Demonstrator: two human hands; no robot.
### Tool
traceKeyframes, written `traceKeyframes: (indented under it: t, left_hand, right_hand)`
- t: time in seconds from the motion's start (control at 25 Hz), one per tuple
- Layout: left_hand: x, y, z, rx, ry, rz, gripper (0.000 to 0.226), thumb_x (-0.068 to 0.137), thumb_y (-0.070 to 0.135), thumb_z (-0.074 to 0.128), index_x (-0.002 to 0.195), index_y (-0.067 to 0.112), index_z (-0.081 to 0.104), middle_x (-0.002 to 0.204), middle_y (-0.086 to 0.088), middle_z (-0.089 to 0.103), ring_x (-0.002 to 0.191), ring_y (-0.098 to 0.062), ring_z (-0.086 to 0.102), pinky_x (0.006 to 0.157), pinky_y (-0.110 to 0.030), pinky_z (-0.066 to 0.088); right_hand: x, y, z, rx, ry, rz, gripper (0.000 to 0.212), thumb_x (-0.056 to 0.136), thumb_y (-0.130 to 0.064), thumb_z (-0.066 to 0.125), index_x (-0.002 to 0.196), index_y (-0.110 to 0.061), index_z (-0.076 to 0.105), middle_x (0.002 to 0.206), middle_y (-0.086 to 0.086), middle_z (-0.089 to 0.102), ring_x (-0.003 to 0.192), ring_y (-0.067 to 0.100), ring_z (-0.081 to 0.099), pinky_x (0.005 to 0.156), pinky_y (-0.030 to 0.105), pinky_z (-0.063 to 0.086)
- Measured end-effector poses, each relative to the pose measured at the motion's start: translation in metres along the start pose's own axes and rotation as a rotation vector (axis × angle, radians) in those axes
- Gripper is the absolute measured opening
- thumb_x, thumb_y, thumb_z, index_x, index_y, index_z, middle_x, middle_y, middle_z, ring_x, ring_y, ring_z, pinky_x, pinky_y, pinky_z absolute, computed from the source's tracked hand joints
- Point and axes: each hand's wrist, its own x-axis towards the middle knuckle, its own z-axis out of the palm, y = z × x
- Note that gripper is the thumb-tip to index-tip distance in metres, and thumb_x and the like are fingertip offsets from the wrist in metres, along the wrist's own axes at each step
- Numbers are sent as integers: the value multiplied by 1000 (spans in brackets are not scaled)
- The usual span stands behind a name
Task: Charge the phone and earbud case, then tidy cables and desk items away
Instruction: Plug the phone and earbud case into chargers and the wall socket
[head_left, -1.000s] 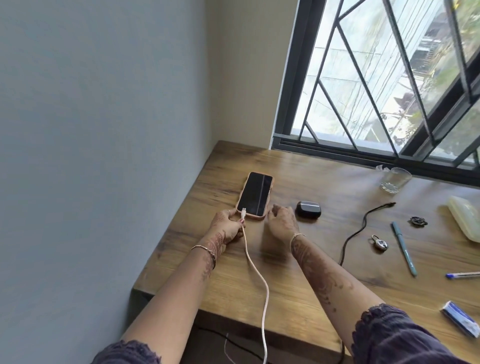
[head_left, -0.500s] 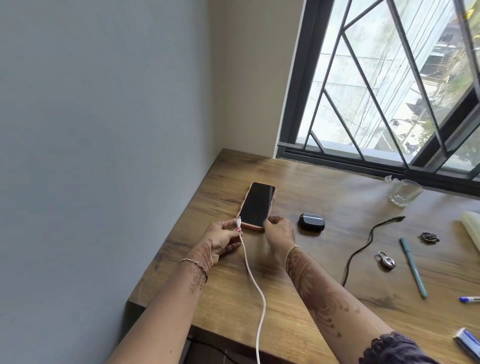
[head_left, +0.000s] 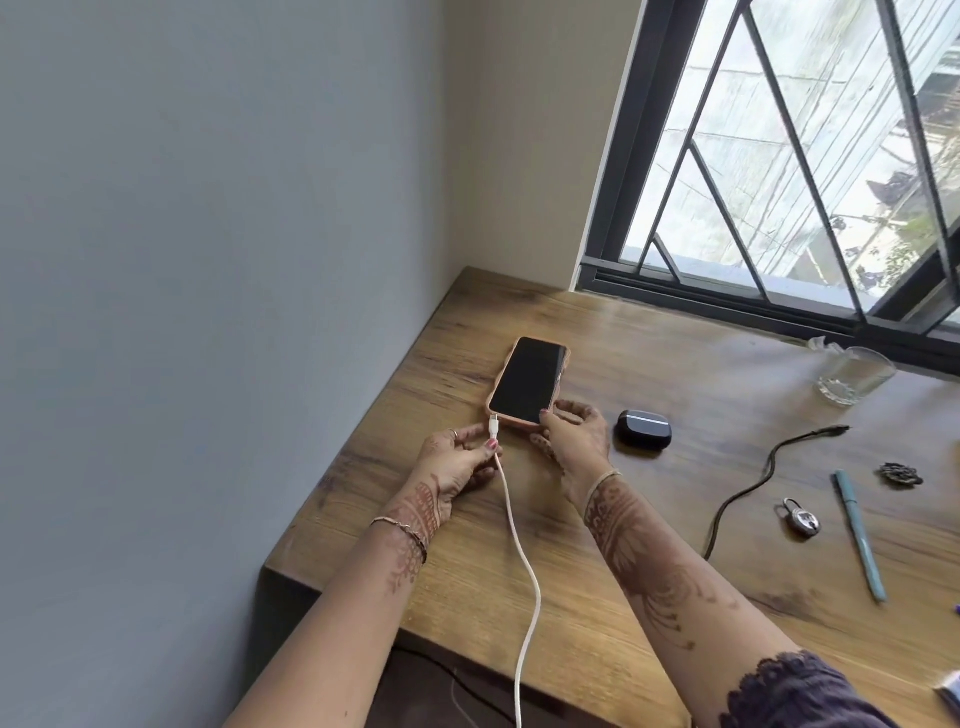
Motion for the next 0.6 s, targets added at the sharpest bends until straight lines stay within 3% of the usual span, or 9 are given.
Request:
traceKeyframes:
  t: [0.12,0.32,0.6]
  left_hand:
    - [-2,-5,3,58,31,28,16,87,2,63,103,2,66,73,-6,67,46,-1,63,41,-11,47]
    - [-2,-3,11,133,-4,-12,8,84,5,67,88,11,70,78,-5,71,55,-4,65,42,-11,46]
    - [-4,-1,20,110,53,9,13,84,6,66,95,8,71,77,-6,68,48,-2,62,38,-11,40]
  right_hand:
    - [-3,-3,-8,88,-58,21,24,83,0,67,99,-16,60,110,10,69,92,24,70,58,22,59]
    - [-7,-8,-14,113,-146,36,37,84,-1,67,119,-11,59,113,6,70,93,19,71,67,21,60]
    - [-12,-12,-16,116,-203,13,42,85,1,66,124,-13,57,105,8,70,88,17,71,67,21,60]
